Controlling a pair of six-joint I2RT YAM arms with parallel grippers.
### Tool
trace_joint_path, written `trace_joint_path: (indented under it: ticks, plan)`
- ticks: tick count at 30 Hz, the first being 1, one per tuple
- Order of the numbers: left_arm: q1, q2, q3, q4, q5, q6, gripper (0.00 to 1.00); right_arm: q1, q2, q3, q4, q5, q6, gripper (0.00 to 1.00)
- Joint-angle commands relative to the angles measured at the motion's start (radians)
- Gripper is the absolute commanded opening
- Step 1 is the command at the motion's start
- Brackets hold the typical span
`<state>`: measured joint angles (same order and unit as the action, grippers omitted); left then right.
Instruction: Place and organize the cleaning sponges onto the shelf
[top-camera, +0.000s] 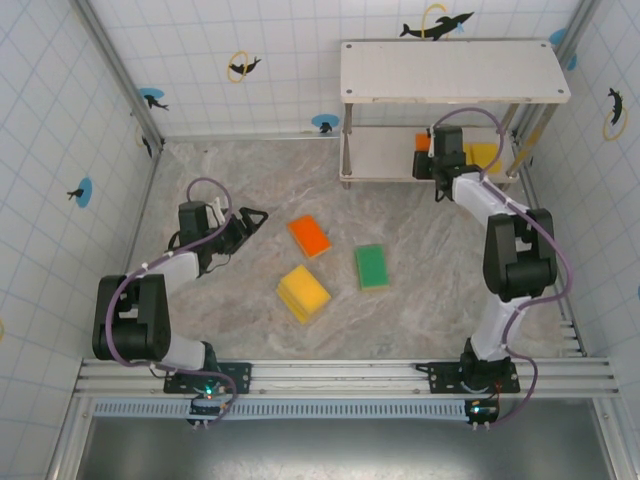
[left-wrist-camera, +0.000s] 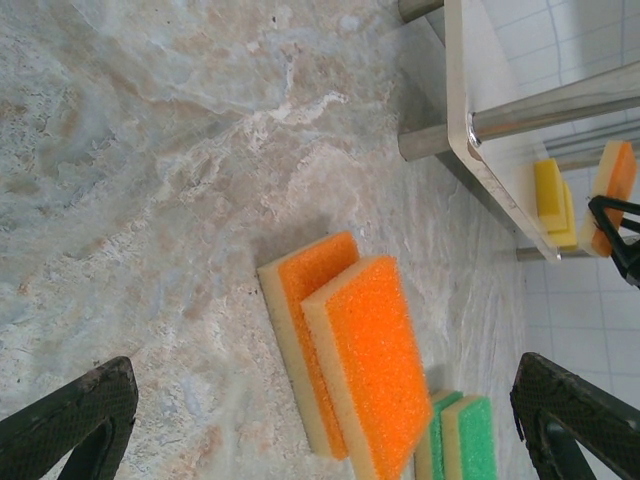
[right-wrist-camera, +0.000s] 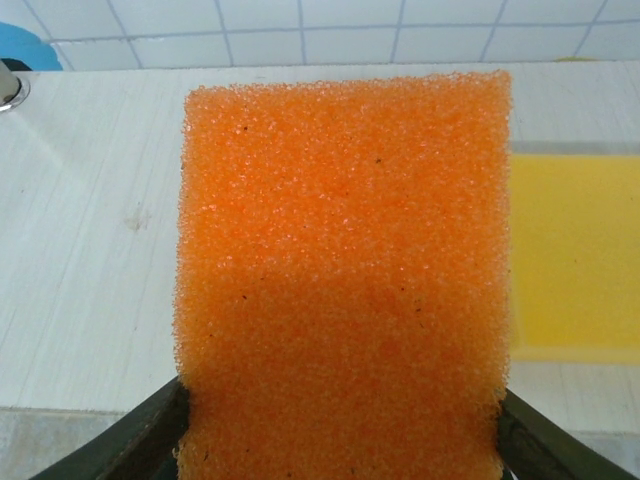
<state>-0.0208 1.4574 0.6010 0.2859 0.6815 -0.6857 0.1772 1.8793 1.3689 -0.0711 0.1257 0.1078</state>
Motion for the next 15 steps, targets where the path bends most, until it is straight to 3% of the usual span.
trace_joint_path:
  ticks: [1, 15]
  plan:
    - [-0.005, 0.011, 0.032, 0.004, 0.018, -0.001, 0.97, -0.006, 0.043, 0.067, 0.021, -0.006, 0.003, 0.64]
    - [-0.005, 0.009, 0.038, -0.001, 0.011, 0.012, 0.98, -0.012, 0.135, 0.151, -0.009, -0.012, 0.015, 0.65]
